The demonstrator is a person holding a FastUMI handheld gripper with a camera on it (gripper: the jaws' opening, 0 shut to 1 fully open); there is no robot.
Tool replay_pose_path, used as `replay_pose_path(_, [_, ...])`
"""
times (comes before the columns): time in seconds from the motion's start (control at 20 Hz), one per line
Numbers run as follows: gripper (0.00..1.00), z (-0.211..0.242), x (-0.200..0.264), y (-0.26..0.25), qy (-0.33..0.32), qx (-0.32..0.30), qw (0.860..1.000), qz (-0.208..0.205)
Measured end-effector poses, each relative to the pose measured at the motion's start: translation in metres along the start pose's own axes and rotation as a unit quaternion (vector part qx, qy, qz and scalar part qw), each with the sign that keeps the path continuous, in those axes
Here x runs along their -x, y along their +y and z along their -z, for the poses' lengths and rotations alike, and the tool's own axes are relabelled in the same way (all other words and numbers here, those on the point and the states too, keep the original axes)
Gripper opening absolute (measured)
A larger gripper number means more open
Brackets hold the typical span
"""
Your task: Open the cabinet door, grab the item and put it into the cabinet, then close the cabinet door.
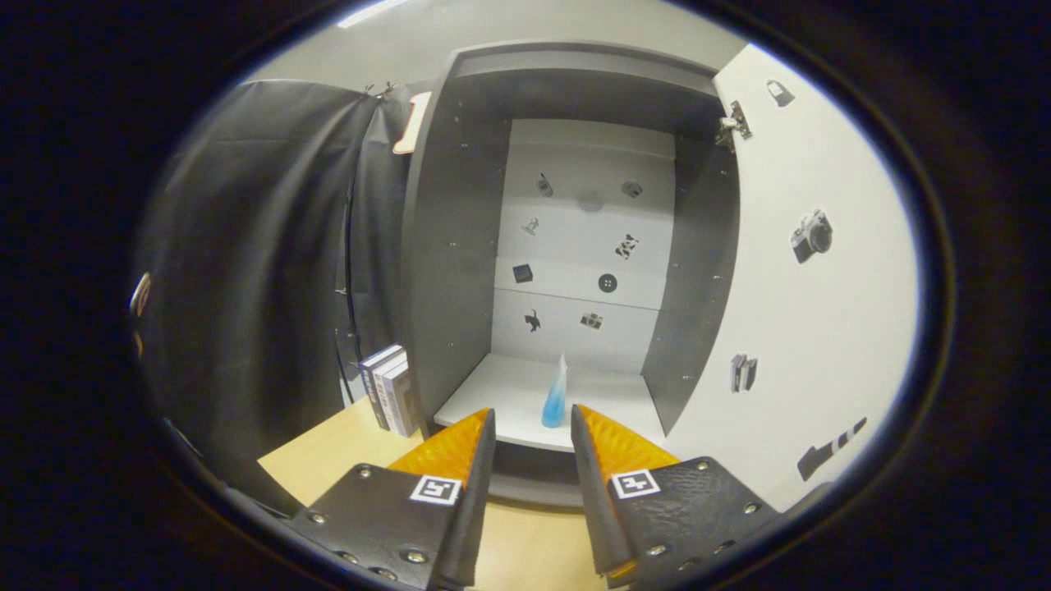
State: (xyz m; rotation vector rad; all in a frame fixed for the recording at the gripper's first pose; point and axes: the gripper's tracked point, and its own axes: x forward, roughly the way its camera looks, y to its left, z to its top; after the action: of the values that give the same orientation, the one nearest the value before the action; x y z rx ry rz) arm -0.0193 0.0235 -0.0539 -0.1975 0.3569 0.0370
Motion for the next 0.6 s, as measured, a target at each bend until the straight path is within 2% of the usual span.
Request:
replay_pose_path(0.3, [0.51, 0.022, 0.040, 0.007, 0.008, -0.013, 1.000, 0.016])
replay_pose_path(0.6, [0.51, 0.044, 0.094, -0.014, 0.013, -0.039, 0.996, 0.085])
